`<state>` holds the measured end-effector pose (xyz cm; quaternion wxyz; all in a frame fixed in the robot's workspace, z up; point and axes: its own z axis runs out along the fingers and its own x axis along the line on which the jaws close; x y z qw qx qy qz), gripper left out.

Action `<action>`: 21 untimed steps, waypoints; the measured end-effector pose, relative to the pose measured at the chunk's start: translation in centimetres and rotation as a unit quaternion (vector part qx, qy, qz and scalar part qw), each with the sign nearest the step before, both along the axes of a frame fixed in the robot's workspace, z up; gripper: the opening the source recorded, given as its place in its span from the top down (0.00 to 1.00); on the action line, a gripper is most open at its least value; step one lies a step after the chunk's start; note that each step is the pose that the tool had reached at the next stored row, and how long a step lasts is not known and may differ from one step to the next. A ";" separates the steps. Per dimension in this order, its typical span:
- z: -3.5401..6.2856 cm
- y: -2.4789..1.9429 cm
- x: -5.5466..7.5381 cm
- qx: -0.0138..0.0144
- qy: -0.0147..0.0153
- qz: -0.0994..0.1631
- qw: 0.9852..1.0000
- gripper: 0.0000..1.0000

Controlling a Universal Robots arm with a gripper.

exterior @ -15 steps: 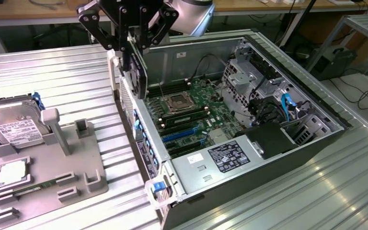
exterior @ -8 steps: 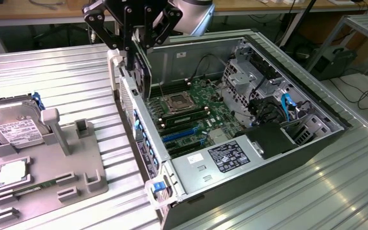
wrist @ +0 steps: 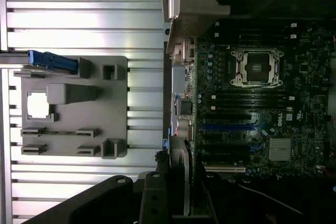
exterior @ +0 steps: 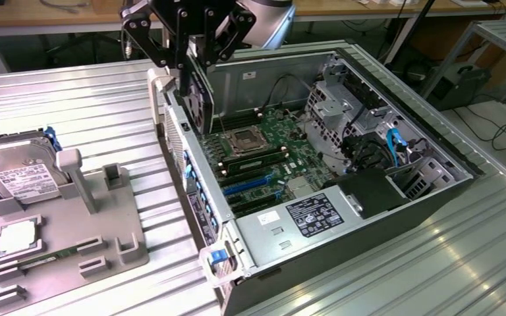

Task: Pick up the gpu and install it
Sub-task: 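Pick up the gpu and move the gpu toward the slot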

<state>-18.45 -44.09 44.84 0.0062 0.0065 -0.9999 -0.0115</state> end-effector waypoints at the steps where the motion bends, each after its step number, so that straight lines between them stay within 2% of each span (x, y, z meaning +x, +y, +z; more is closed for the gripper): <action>1: 0.00 0.00 0.1 0.000 0.000 0.000 1.000 0.73; 21: -0.01 0.00 2.0 0.000 0.000 0.000 1.000 0.73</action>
